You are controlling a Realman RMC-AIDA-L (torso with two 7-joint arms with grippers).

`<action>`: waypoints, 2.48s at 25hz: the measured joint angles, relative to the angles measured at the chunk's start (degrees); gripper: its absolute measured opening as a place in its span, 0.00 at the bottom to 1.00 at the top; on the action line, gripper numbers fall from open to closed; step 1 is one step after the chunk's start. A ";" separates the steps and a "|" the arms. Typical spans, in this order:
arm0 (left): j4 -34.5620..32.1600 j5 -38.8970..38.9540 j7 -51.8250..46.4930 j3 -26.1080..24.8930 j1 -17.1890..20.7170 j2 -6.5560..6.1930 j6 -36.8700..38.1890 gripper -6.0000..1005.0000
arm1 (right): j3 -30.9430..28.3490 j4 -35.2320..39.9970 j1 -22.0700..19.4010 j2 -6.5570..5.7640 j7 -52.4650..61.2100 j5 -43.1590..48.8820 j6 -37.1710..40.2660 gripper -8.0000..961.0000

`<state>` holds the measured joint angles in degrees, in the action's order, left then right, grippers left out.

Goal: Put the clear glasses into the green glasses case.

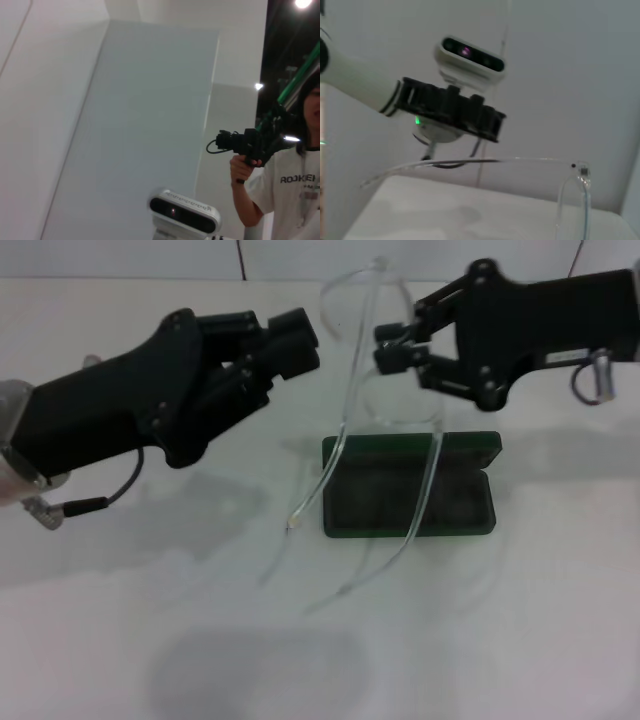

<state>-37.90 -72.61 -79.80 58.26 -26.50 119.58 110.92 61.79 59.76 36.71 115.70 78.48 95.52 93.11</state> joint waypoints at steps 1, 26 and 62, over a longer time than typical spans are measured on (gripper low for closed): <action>0.06 0.06 0.02 0.26 -0.11 0.04 0.00 0.20 | 0.72 -1.28 0.62 0.03 -0.76 -0.38 0.06 0.13; 3.39 1.37 4.14 1.95 -0.36 0.01 -1.32 0.10 | 4.29 -7.82 4.33 0.15 -6.24 -4.88 -0.23 0.13; 5.89 1.42 5.89 2.29 -1.12 0.13 -4.62 0.11 | 4.21 -13.02 5.97 0.20 -10.98 -8.63 -2.54 0.13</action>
<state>-32.02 -71.19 -73.91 60.55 -27.62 119.71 106.30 66.01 46.73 42.68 115.90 67.49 86.89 90.57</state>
